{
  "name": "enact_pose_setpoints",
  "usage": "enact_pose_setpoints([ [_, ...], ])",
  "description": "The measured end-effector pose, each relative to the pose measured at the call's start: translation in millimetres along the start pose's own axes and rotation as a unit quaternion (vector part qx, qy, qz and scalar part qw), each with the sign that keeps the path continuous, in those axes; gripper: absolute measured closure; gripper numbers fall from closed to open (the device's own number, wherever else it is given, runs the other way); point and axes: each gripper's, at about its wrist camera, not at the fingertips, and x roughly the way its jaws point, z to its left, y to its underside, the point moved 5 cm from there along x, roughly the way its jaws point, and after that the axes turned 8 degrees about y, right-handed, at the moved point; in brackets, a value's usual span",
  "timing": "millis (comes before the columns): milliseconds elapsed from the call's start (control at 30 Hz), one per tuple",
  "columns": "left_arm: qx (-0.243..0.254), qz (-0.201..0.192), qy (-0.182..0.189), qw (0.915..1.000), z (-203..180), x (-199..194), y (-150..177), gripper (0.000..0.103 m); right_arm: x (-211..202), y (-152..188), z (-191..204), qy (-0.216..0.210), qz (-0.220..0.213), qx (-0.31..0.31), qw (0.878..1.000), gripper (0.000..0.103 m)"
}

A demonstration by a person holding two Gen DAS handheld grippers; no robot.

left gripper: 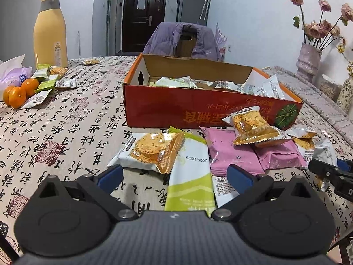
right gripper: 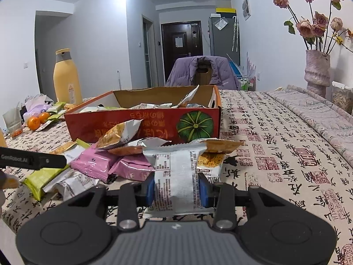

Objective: Organize snacks
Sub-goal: 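Grasp another white packet with the right gripper while the left gripper grasps another green-and-white bar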

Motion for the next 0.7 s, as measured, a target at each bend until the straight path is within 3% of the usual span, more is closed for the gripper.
enact_pose_setpoints([
  [167,-0.014,0.019,-0.008,0.9997,5,7,-2,0.016,-1,1,-1,0.0,0.0,0.002,1.0,0.065],
  [400,-0.018,0.034,-0.014,0.9992,9,9,2,0.023,0,2,-1,-0.002,0.002,0.002,1.0,0.065],
  [633,0.006,0.04,-0.015,0.9991,2,12,3,0.038,1,3,1,-0.004,0.004,0.002,1.0,0.065],
  [700,0.014,0.04,-0.015,0.999,-1,14,4,0.038,1,3,1,-0.004,0.004,0.002,1.0,0.065],
])
